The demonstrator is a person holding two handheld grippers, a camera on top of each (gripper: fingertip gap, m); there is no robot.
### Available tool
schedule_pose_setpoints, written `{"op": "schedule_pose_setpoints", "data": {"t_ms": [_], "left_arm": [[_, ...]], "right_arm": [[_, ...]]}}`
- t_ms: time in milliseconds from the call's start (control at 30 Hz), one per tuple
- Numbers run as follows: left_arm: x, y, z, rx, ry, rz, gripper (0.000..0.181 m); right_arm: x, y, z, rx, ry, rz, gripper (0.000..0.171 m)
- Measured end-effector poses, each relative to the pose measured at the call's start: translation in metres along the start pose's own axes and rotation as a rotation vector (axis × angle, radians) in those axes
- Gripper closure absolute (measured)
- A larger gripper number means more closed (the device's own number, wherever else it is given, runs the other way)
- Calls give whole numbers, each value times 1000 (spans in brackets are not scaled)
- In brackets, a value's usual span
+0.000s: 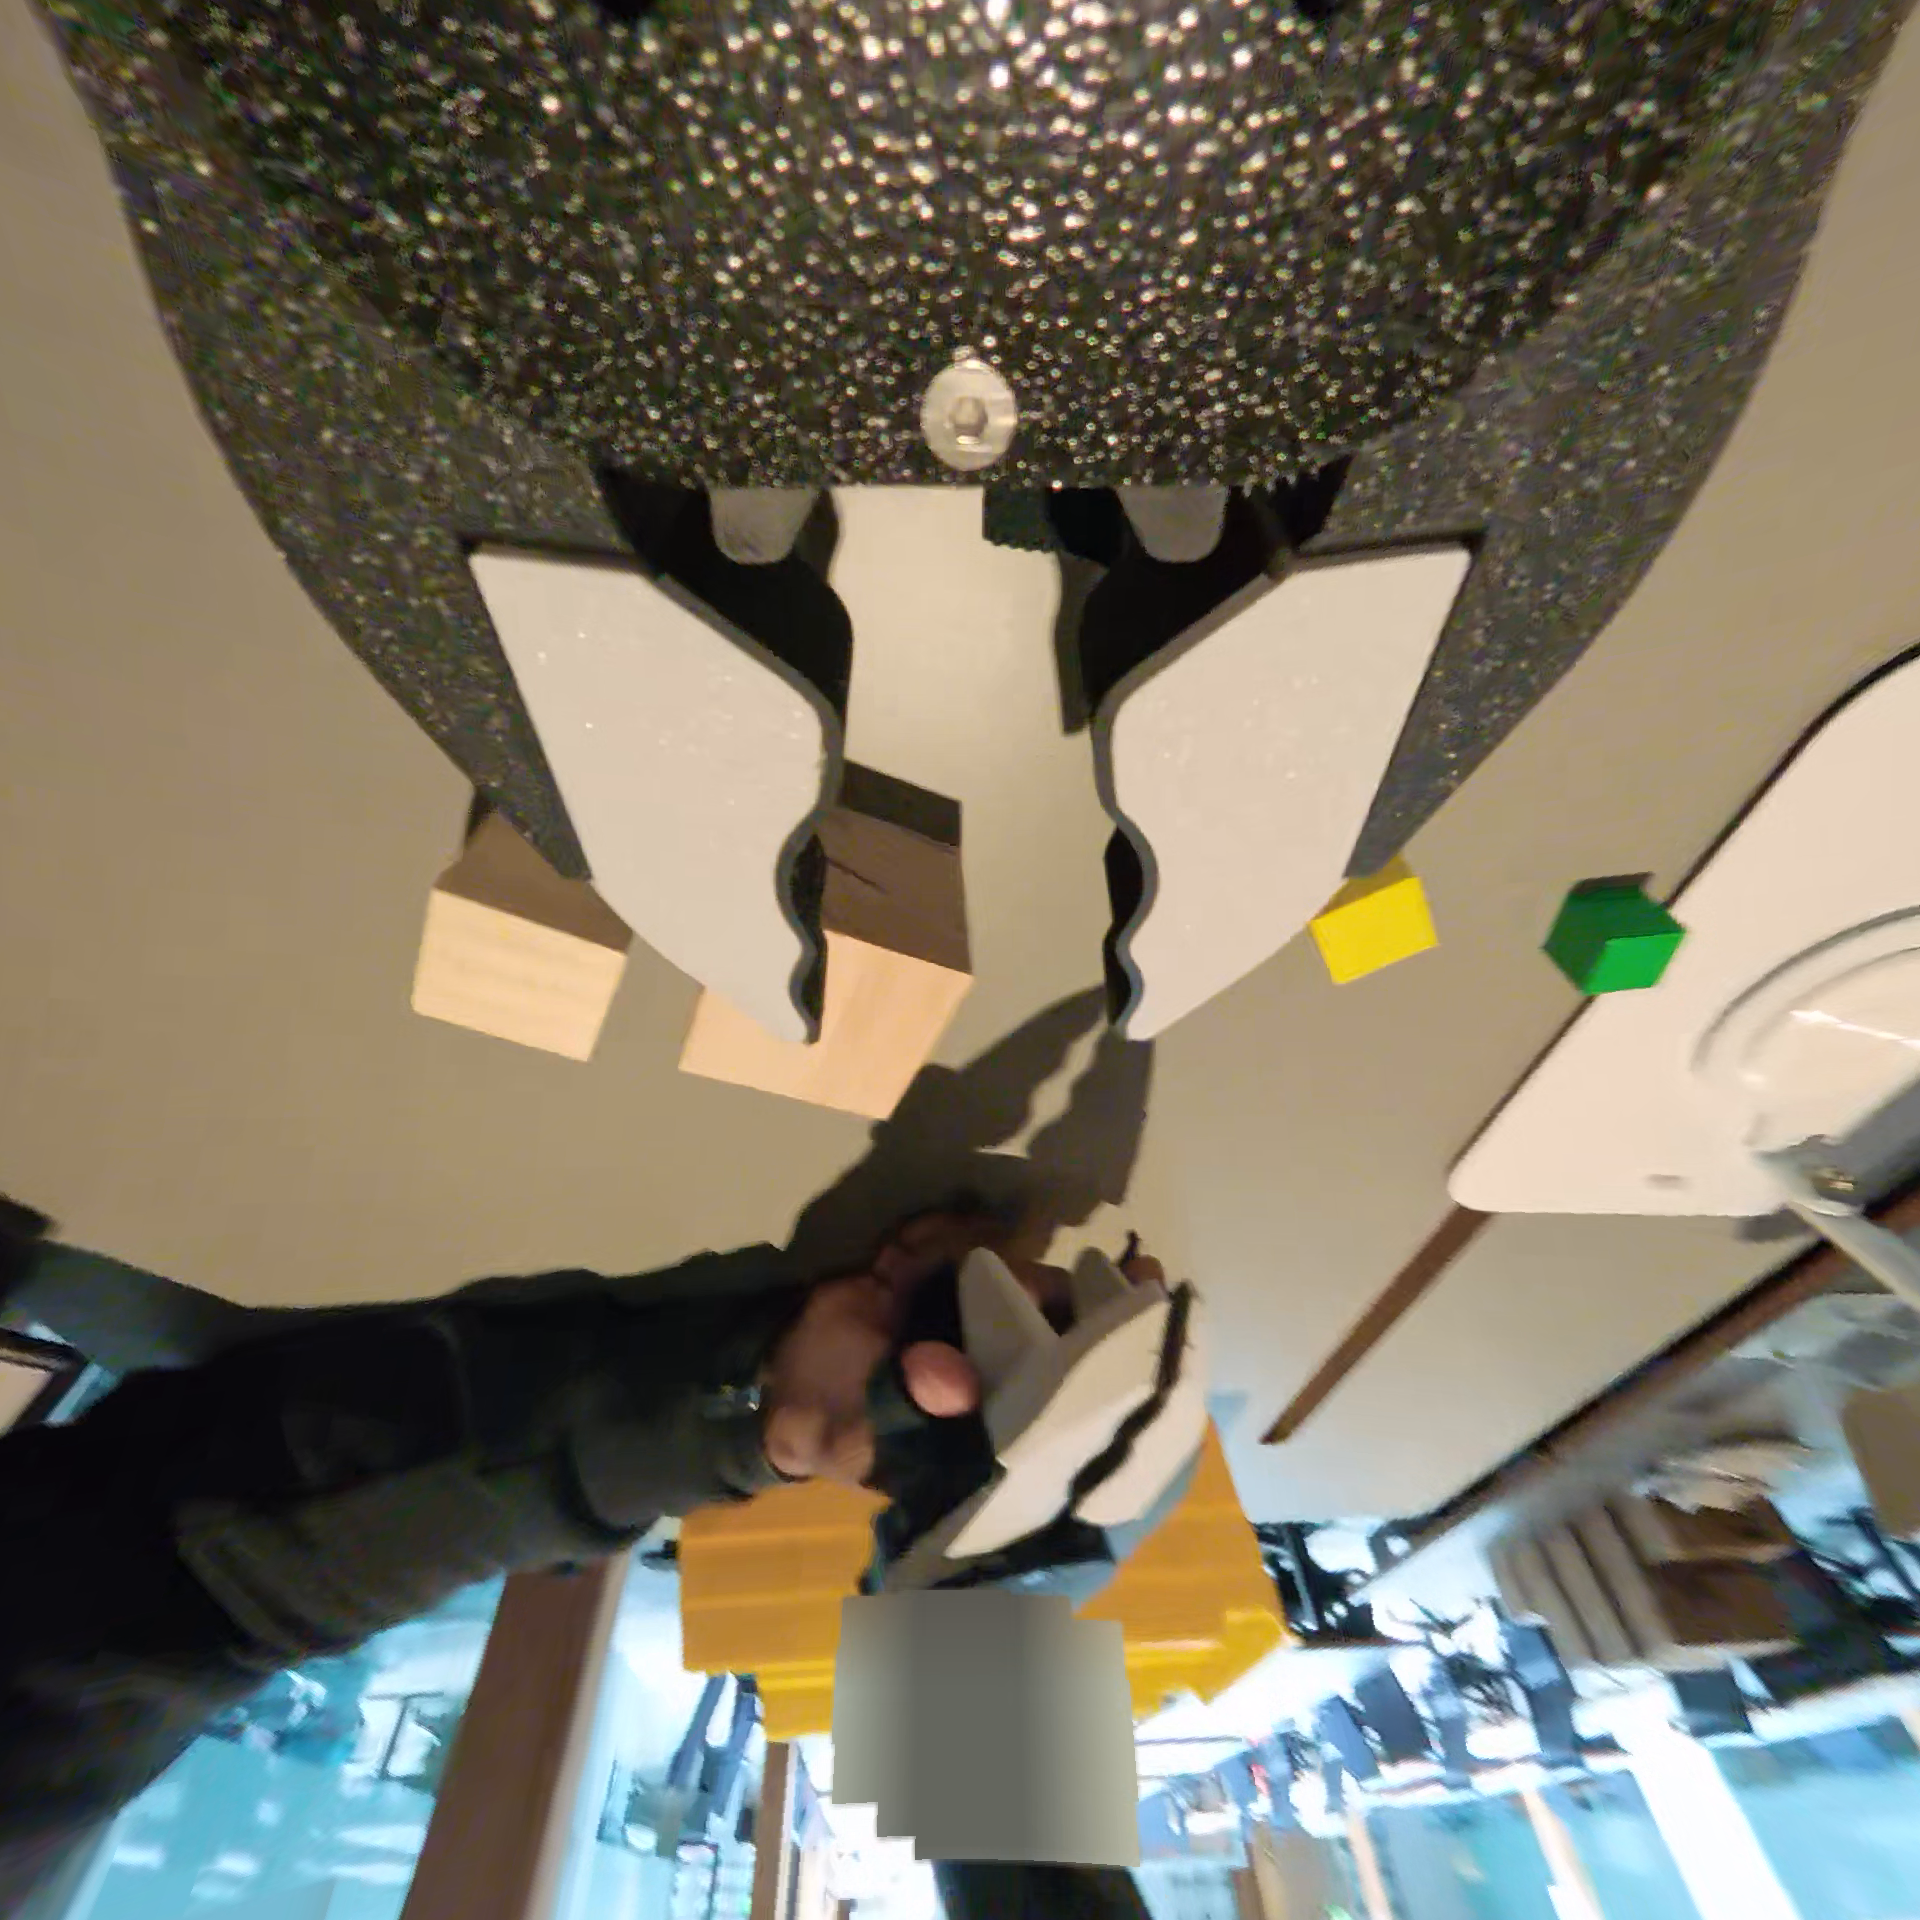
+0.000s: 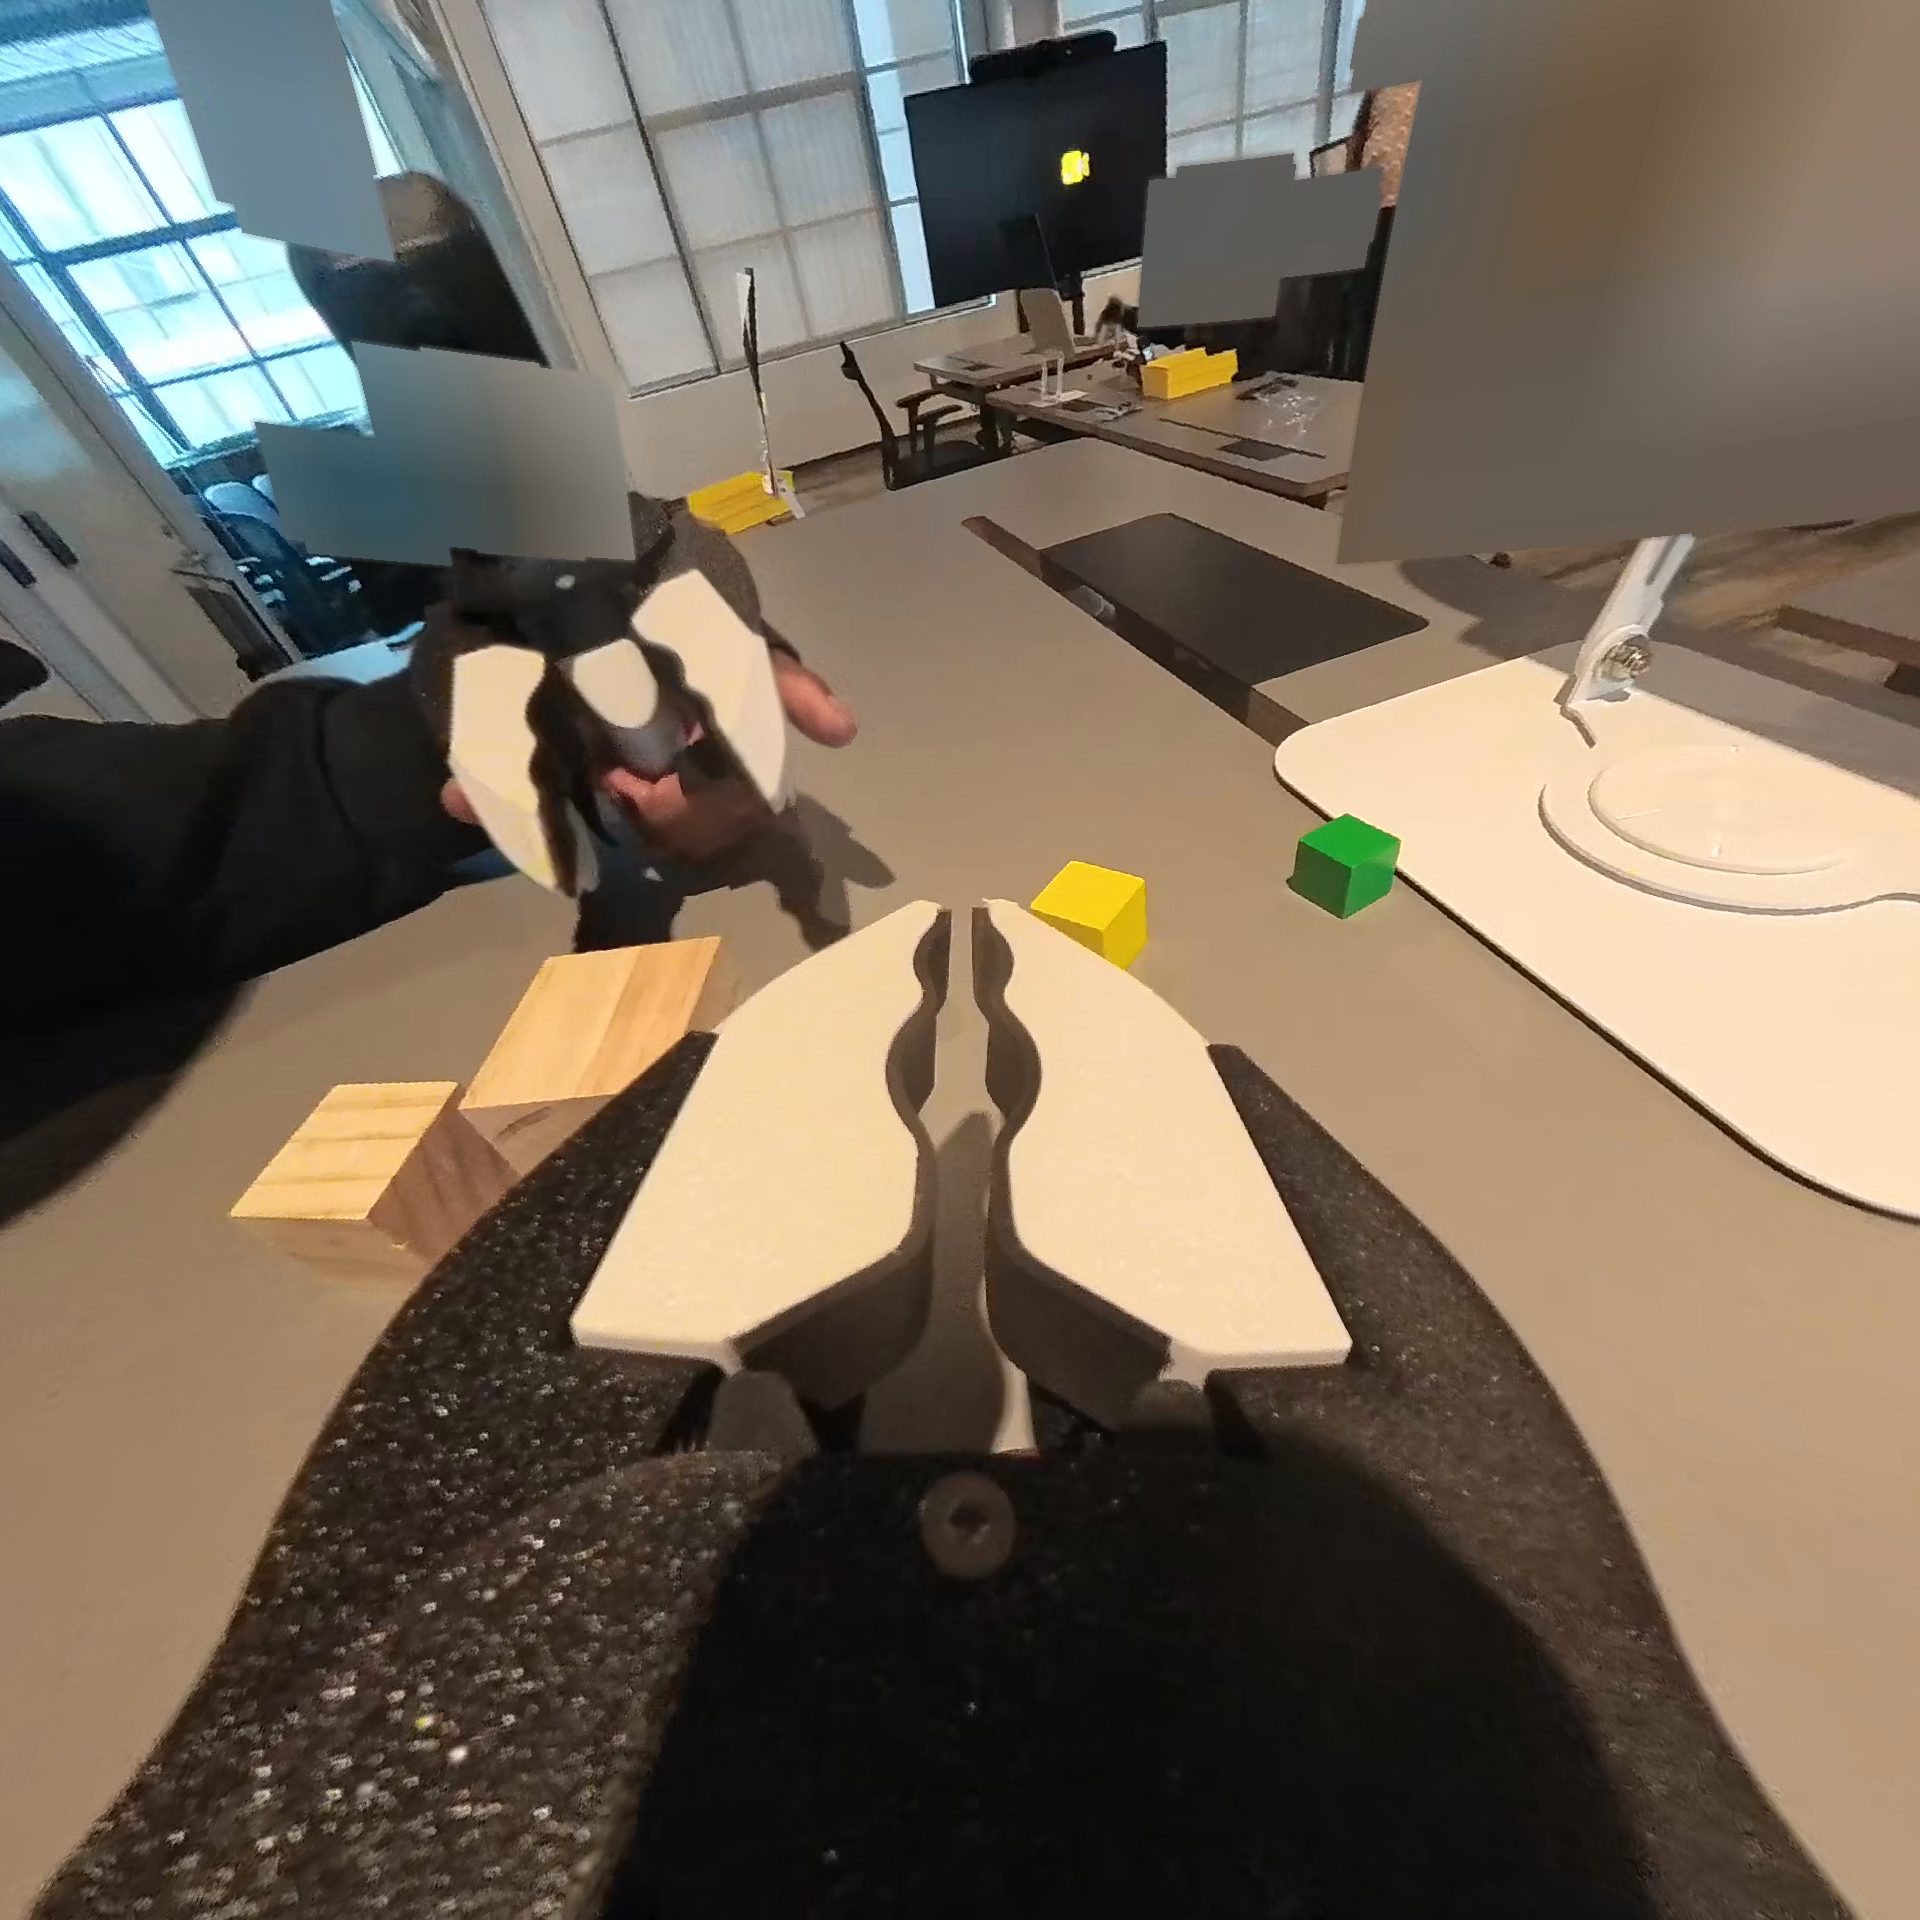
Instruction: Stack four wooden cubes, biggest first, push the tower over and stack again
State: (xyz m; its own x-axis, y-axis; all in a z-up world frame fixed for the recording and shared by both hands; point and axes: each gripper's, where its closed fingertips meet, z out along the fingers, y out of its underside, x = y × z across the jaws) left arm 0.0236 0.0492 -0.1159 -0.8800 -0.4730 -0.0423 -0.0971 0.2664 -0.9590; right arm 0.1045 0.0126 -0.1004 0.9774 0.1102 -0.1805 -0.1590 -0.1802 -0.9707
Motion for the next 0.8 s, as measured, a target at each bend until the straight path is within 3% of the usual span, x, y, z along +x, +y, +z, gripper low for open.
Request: {"op": "schedule_pose_setpoints", "data": {"t_ms": [233, 400, 500, 800], "left_arm": [[24, 17, 15, -153, 141, -3, 121], [27, 27, 22, -225, 138, 30, 114], [28, 30, 24, -252, 139, 39, 124], [17, 26, 40, -254, 26, 23, 124]], "right_arm": [[-2, -1, -1, 5, -22, 11, 167], [-9, -1, -3, 11, -17, -37, 167], [-9, -2, -7, 34, 40, -53, 167], [-10, -11, -31, 140, 323, -205, 171]]}}
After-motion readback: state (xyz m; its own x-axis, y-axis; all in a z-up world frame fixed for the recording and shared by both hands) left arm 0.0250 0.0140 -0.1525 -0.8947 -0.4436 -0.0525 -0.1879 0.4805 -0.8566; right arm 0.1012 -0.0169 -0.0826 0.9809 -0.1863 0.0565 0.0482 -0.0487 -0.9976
